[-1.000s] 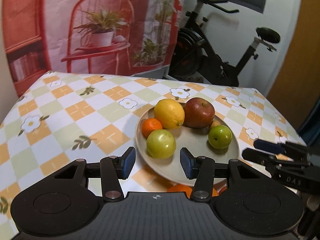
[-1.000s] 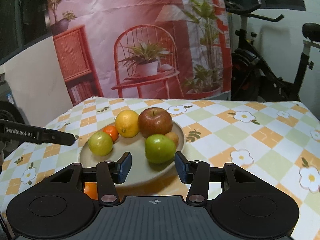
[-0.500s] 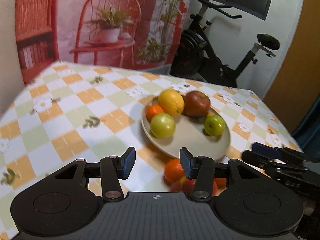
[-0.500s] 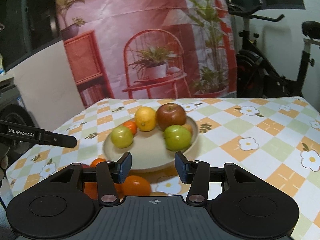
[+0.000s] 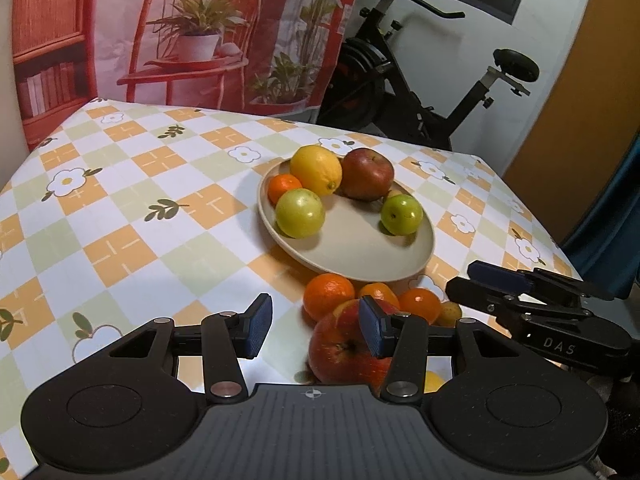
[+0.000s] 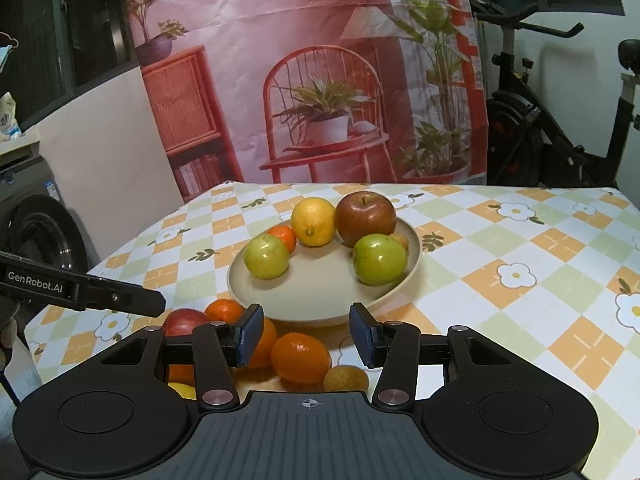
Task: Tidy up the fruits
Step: 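Pull both grippers back from the plate toward the fruits lying in front of it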
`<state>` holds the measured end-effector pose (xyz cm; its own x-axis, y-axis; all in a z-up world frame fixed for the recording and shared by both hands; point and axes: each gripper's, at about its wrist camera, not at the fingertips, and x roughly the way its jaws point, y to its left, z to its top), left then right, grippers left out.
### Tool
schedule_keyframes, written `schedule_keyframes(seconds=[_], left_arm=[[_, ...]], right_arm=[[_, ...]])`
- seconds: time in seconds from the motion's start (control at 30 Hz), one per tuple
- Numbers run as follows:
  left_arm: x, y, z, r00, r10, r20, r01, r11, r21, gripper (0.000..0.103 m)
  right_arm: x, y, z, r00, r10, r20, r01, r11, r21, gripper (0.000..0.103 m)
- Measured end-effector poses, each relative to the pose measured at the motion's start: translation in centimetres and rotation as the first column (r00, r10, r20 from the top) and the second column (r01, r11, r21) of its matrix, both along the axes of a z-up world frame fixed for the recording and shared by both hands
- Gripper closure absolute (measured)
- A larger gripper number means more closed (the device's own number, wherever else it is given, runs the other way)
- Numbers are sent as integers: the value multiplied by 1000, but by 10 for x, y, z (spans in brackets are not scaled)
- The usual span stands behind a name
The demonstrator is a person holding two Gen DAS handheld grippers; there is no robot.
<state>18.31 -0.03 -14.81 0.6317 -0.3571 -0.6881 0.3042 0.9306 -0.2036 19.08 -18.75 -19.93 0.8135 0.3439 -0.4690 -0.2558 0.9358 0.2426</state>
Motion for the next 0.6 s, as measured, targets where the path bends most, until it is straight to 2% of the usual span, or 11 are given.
schedule_keyframes(seconds=[0.33, 0.6], left_arm=[[-14, -2, 3, 1000, 1, 16, -1, 1000, 22, 53], [-24, 4, 7, 1000, 25, 6, -25, 1000, -2, 53]], right_arm=[[-11, 5, 3, 999, 31, -35, -31, 999, 14, 59], [-25, 19, 9, 994, 86, -68, -87, 996, -10, 58]])
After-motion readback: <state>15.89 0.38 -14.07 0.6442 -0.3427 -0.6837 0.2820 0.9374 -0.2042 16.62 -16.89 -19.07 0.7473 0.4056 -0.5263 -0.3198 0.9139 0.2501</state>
